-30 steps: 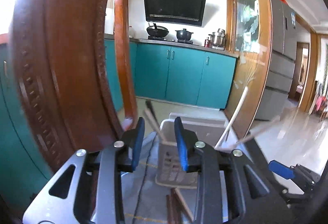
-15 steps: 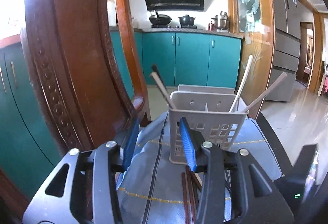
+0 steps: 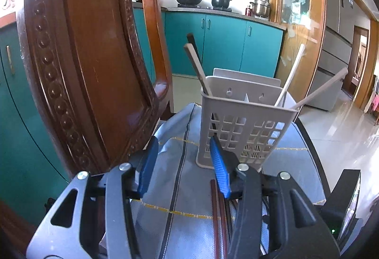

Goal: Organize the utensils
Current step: 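Close the right tool on a black chopstick while the left tool moves over a dark brown one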

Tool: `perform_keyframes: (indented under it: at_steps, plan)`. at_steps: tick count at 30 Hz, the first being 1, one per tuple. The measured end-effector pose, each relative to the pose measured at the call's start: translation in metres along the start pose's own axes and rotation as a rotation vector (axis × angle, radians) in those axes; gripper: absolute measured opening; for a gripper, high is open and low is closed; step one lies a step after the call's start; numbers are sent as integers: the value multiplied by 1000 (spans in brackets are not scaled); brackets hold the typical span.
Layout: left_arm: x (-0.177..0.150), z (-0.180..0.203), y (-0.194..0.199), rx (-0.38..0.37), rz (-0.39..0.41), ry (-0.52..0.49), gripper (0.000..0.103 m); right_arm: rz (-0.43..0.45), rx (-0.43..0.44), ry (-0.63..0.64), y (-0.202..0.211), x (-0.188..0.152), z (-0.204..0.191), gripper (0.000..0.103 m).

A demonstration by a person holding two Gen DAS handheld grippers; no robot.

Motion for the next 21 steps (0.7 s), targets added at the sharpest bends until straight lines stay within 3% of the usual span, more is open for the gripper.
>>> perform_keyframes:
  at_steps: [13, 21]
  plan:
    - [-16, 8, -12, 3, -53, -49, 49, 20, 22, -128, 11, 2, 26, 6]
    - [-35, 16, -27, -14, -140, -78, 53, -14, 21, -160, 5, 0, 33, 6]
Point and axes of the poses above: each gripper's, at about its wrist camera, not at the fingertips, and y roughly against the way its jaws point, z to its right, x to its top, the point moved 4 cm from there along -y, roughly the way its jaws point, and after that the axes turned 6 degrees about -x, right-handed, at the moved point
